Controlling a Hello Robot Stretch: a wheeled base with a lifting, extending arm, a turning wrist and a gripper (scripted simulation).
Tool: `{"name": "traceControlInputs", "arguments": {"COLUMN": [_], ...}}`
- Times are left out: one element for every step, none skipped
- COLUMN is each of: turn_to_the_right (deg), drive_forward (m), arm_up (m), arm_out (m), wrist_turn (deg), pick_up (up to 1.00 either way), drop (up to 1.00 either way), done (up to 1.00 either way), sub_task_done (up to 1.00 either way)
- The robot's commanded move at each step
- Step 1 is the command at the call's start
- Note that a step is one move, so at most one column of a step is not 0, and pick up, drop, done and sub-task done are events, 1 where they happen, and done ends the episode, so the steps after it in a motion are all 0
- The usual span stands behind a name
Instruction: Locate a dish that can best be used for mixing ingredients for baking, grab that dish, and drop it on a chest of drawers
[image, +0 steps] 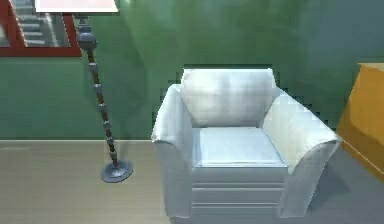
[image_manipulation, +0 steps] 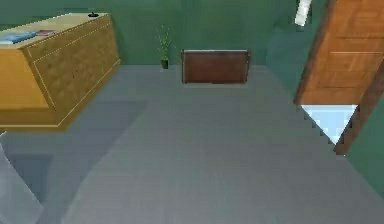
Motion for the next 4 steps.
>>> {"name": "traceControlInputs", "arguments": {"turn_to_the_right": [45.0, 45.0, 27.0, 0.0], "drive_forward": [0.00, 0.00, 0.00, 1.00], "arm_up": [0.00, 0.00, 0.00, 0.00], "arm_out": [0.00, 0.00, 0.00, 0.00], "wrist_turn": [0.0, 0.0, 0.0, 0.0], "pick_up": [0.00, 0.00, 0.00, 0.00], "drop": [0.00, 0.00, 0.00, 0.00], "done": [0.00, 0.00, 0.00, 0.00], "sub_task_done": [0.00, 0.00, 0.00, 0.00]}}
